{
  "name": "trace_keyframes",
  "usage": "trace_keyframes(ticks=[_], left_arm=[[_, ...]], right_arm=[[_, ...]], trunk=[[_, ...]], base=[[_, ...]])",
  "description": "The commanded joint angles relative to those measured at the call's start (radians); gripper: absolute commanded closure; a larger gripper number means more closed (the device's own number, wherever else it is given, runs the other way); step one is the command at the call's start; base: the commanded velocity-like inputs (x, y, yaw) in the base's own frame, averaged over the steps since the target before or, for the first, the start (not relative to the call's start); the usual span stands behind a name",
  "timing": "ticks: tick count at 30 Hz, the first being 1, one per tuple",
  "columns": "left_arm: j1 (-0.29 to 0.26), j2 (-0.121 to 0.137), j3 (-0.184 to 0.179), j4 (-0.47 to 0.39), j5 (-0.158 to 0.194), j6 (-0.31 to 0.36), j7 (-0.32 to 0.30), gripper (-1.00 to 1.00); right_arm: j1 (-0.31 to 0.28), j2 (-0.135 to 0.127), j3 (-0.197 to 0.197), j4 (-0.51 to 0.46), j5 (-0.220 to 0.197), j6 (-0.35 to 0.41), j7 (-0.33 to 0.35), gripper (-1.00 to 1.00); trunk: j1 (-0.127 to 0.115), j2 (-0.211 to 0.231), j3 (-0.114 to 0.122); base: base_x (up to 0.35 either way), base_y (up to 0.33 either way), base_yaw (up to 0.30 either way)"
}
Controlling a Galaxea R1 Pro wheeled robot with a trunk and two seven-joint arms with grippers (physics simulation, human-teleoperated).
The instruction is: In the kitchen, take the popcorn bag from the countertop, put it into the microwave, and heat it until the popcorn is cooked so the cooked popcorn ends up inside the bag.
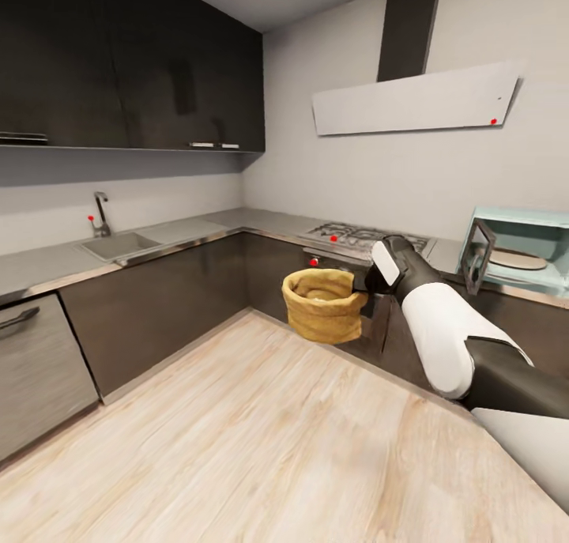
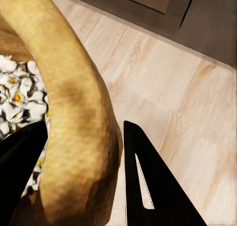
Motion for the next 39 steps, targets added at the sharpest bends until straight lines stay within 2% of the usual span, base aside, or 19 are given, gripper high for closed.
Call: trace_keyframes(ticks=[1,6,10,13,18,33,35,37,39], left_arm=[[0.0,0.0,0.0,-0.001,0.004,-0.001,0.001,-1.0],[0.0,0.0,0.0,-0.001,0.005,-0.001,0.001,-1.0],[0.0,0.0,0.0,-0.001,0.005,-0.001,0.002,-1.0],[0.0,-0.001,0.0,-0.001,0.004,-0.002,0.003,-1.0],[0.0,-0.002,0.0,-0.001,0.002,-0.003,0.003,-1.0],[0.0,0.0,0.0,-0.005,0.004,-0.003,0.003,-1.0],[0.0,0.0,0.0,-0.005,0.004,-0.003,0.003,-1.0],[0.0,0.0,0.0,-0.005,0.004,-0.003,0.003,-1.0],[0.0,0.0,0.0,-0.005,0.004,-0.003,0.003,-1.0]], right_arm=[[0.003,0.0,-0.005,-0.001,-0.011,0.001,-0.009,1.0],[0.045,-0.006,-0.005,-0.002,-0.004,0.001,-0.009,1.0],[0.048,-0.031,-0.003,-0.002,-0.008,0.001,-0.008,1.0],[0.059,-0.039,-0.003,-0.002,-0.005,0.001,-0.008,1.0],[0.096,-0.04,-0.003,-0.002,-0.002,0.001,-0.007,1.0],[0.097,-0.041,-0.003,-0.002,-0.004,0.001,-0.007,1.0],[0.097,-0.047,-0.002,-0.002,0.011,0.001,-0.007,1.0],[0.097,-0.06,-0.002,-0.002,0.048,0.001,-0.006,1.0],[0.097,-0.07,-0.003,-0.002,0.053,0.001,-0.005,1.0]], trunk=[[0.0,-0.001,-0.001],[0.0,-0.001,-0.001],[0.0,-0.001,-0.001],[0.0,-0.001,-0.001],[0.0,-0.001,-0.001],[0.0,-0.001,-0.001],[0.0,-0.001,-0.001],[0.0,-0.001,-0.001],[0.0,-0.001,-0.001]], base=[[0.0,0.0,-0.287],[0.0,0.0,-0.287],[0.0,0.0,-0.287],[0.0,0.0,-0.287],[0.0,0.0,-0.287],[0.0,0.0,-0.287],[0.0,0.0,-0.287],[0.0,0.0,-0.287],[0.0,0.0,-0.287]])
